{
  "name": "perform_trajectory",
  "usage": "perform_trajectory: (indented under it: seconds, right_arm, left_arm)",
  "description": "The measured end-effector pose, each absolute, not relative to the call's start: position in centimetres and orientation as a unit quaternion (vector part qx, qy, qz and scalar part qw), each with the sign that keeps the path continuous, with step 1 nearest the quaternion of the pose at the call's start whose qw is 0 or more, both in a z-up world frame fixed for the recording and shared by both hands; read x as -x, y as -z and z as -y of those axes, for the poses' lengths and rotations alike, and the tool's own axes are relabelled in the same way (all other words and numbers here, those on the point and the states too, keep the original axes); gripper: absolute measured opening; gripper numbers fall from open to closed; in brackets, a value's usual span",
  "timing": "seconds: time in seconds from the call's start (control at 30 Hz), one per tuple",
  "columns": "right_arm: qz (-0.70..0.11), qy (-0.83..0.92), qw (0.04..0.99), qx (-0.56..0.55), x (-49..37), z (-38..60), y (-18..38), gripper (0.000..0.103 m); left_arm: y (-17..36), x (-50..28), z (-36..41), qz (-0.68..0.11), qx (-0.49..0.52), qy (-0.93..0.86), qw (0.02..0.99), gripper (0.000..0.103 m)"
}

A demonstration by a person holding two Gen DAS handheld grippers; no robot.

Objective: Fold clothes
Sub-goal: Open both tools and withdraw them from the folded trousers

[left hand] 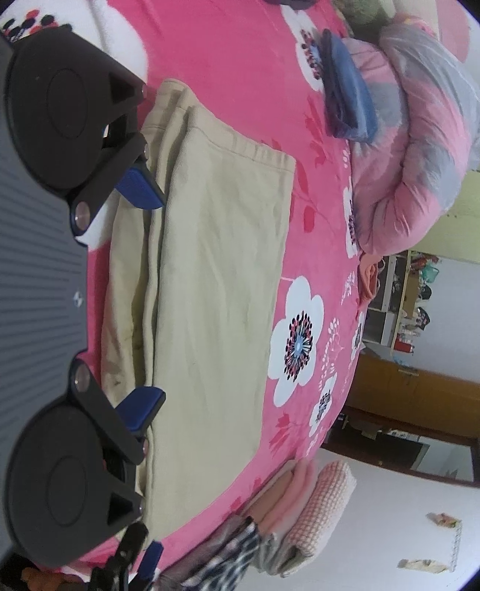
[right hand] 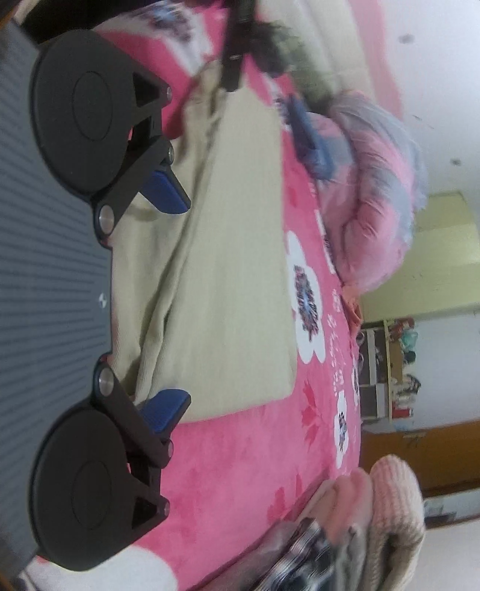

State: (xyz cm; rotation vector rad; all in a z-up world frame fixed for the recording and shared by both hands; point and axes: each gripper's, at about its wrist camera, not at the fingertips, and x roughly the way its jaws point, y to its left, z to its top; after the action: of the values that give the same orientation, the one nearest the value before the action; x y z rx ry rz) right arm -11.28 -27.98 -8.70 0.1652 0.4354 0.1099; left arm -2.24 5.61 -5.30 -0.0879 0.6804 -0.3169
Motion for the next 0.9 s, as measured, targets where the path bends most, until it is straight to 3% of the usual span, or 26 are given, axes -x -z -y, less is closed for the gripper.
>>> perform_trajectory:
  seconds: [0.37,0.8,0.9]
  right_arm:
    - [-0.176,-0.026,0.978,-0.109,15.2,29.8,6.5,0.102]
    - [-0.218,-0.049,0.967,-0.123,15.5,28.7,5.9,0.101]
    - [-0.222,-0.063,0.964,-0.134,15.4,28.4,5.9,0.097]
  left_arm:
    - [5.2,4.2,-2.8,-0.318,0.005,0.196,0.927,0.103]
    - [4.7,5.2,2.5,-0.232,-0.110,0.276,0.926,0.103]
    - [4.8,6.0,3.5,-0.204,-0.142,0.280,0.927,0.103]
